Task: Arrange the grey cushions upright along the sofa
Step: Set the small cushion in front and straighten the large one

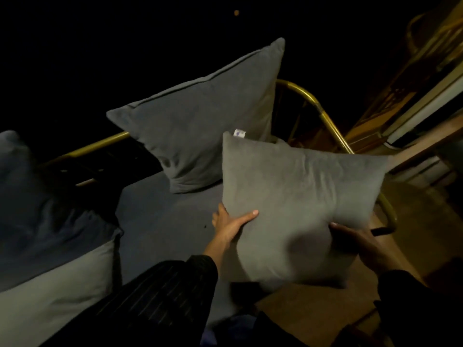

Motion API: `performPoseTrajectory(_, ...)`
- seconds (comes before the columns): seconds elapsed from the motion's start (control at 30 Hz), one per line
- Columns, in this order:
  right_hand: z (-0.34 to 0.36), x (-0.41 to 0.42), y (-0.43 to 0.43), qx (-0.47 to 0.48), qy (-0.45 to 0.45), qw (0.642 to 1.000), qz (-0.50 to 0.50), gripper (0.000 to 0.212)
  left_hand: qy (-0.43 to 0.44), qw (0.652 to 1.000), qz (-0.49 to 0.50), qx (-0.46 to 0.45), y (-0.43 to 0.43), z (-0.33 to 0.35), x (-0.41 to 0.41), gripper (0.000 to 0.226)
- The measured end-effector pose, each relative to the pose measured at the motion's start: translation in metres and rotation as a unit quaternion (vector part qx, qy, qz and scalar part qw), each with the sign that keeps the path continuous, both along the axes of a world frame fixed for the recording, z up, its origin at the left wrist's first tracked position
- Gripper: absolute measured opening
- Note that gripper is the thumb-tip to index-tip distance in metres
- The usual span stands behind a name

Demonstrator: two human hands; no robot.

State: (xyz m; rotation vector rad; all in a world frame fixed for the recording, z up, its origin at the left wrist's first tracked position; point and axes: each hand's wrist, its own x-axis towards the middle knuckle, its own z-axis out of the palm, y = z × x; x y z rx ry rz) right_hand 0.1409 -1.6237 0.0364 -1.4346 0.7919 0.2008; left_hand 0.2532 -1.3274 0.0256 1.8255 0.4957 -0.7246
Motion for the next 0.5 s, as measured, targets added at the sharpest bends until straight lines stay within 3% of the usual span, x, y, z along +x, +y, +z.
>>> performPoseTrajectory(0.07, 0.003, 0.005, 0.015, -0.024, 0.001, 0.999, 0.033, 0.081, 0.009, 0.994, 0.079, -0.069, 0.029, -0.004, -0.025, 0.096)
performPoseTrajectory(0.13, 0.008, 0.015, 0.033, -0.040, 0.013, 0.997, 0.071, 0.102, 0.019, 0.983, 0.138, -0.122, 0.056, -0.007, -0.045, 0.086)
performPoseTrajectory(0.27, 0.002, 0.036, 0.072, -0.035, 0.088, 0.987, 0.134, 0.087, 0.064, 0.962, 0.221, -0.146, 0.104, -0.022, -0.072, 0.100)
performPoseTrajectory(0.37, -0.005, 0.050, 0.091, -0.018, 0.101, 0.983, 0.153, 0.107, 0.107, 0.949, 0.263, -0.139, 0.123, -0.028, -0.082, 0.093)
performPoseTrajectory(0.5, -0.013, 0.070, 0.096, -0.013, 0.113, 0.975, 0.189, 0.085, 0.122, 0.940, 0.288, -0.137, 0.125, -0.036, -0.081, 0.097)
